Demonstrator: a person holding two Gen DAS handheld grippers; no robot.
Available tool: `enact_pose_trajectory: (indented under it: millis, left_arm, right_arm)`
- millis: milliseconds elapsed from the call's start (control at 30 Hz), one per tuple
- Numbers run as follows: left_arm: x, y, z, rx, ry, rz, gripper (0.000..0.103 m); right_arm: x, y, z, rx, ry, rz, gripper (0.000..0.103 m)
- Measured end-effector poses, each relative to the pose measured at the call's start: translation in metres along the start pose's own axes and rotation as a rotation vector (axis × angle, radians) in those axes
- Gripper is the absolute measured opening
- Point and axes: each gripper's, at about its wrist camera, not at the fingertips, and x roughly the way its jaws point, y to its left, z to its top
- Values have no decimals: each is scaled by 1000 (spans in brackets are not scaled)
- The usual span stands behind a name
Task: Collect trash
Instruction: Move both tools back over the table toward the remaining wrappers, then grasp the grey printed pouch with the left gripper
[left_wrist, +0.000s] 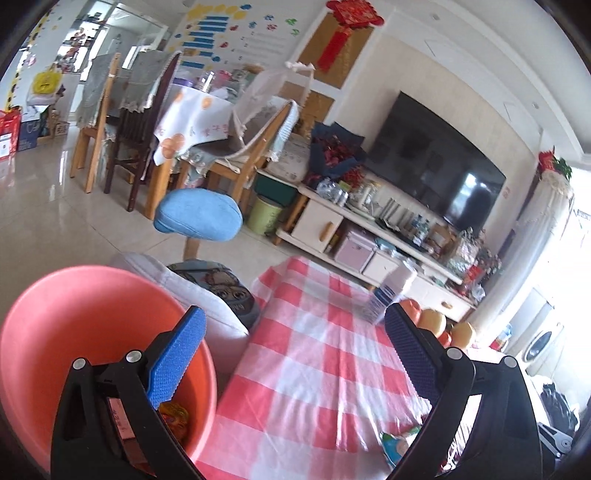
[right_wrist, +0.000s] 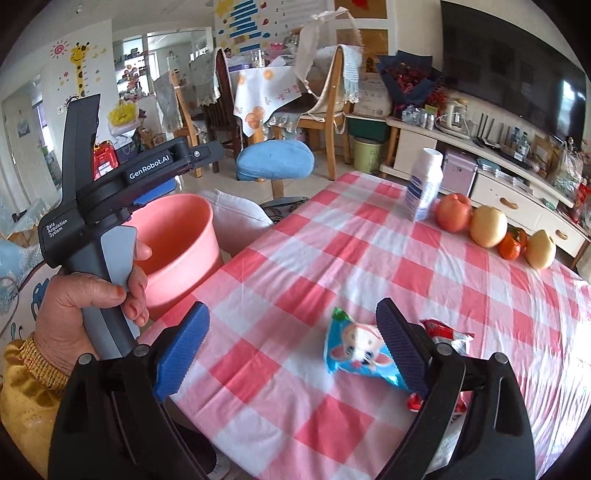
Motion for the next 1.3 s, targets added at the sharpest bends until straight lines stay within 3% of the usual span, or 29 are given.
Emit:
enact_pose_trajectory:
  millis: [133, 533, 800, 1100, 1300]
  left_arm:
    - [7, -19, -11, 43, 62, -8, 96]
    - [5, -68, -42, 182, 107, -24, 96]
    - [-3, -112, -75, 338, 149, -56, 96]
    - [-10, -150, -110, 441, 214, -107, 96]
    - [-15, -186, -138, 531, 266, -189, 96]
  right_arm:
    - [-9, -13, -7, 31, -7, -5, 92]
    - [-35, -58, -31, 114, -30, -56, 92]
    - [-55, -90, -44, 170, -52, -88, 92]
    - [-85, -133, -52, 245, -97, -125, 92]
    - [-106, -170, -56, 316, -118, -162, 93]
